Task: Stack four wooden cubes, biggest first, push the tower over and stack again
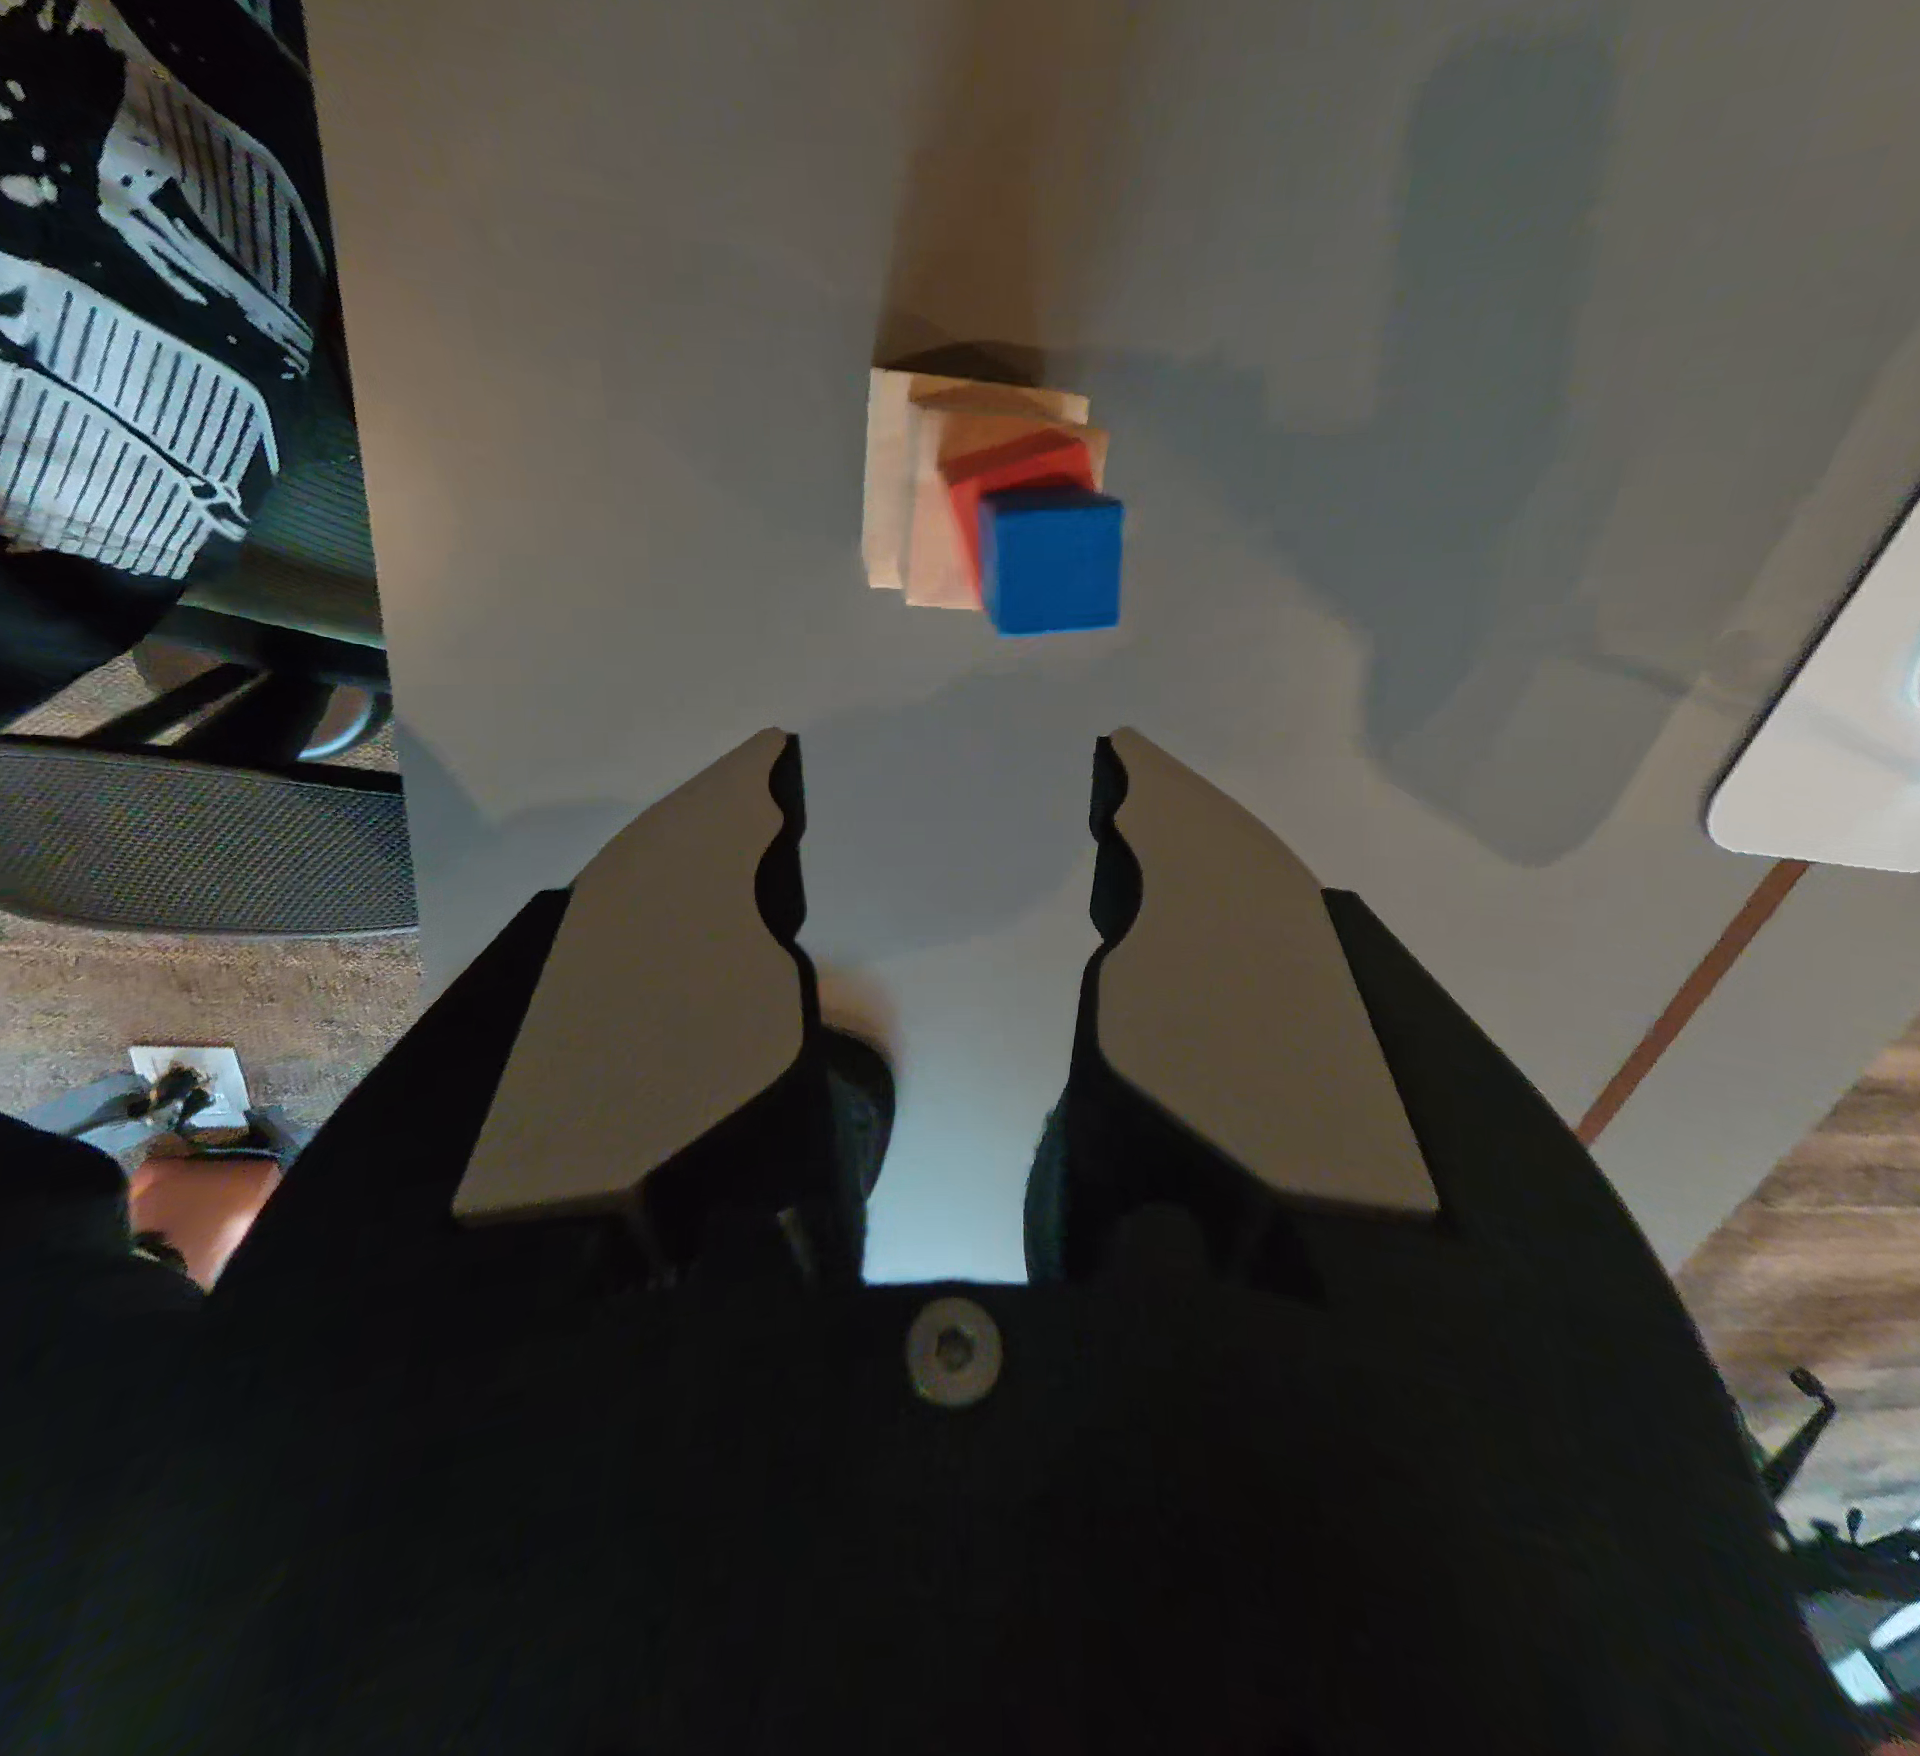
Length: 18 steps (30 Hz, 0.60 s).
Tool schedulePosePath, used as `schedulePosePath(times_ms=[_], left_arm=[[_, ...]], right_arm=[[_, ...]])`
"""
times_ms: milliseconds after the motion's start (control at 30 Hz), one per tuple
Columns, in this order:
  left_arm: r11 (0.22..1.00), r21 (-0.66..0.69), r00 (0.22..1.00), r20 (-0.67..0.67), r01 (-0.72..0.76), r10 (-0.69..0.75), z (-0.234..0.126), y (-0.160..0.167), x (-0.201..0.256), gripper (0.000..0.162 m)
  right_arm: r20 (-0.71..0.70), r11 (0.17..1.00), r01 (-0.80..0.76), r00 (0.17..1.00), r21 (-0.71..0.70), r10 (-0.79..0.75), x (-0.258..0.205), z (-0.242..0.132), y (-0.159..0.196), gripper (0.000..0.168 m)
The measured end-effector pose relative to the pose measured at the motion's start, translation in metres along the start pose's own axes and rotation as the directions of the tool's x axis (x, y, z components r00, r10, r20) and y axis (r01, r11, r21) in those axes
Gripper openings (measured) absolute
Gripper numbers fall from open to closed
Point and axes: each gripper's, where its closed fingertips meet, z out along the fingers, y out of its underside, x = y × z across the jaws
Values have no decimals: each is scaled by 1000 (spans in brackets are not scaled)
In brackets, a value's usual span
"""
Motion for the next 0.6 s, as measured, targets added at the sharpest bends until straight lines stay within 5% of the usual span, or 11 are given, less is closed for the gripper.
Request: schedulePosePath(times_ms=[233,400,600], left_arm=[[1000,-2,1000,0,0,0,0,0,0,84],[1000,0,1000,0,6,-6,0,0,0,84],[1000,1,1000,3,6,-6,0,0,-1,84]], right_arm=[[63,984,126,989,122,-135,-35,15,12,42],[11,956,166,985,242,-174,-50,15,18,2],[-29,922,233,971,308,-236,-68,7,23,0]])
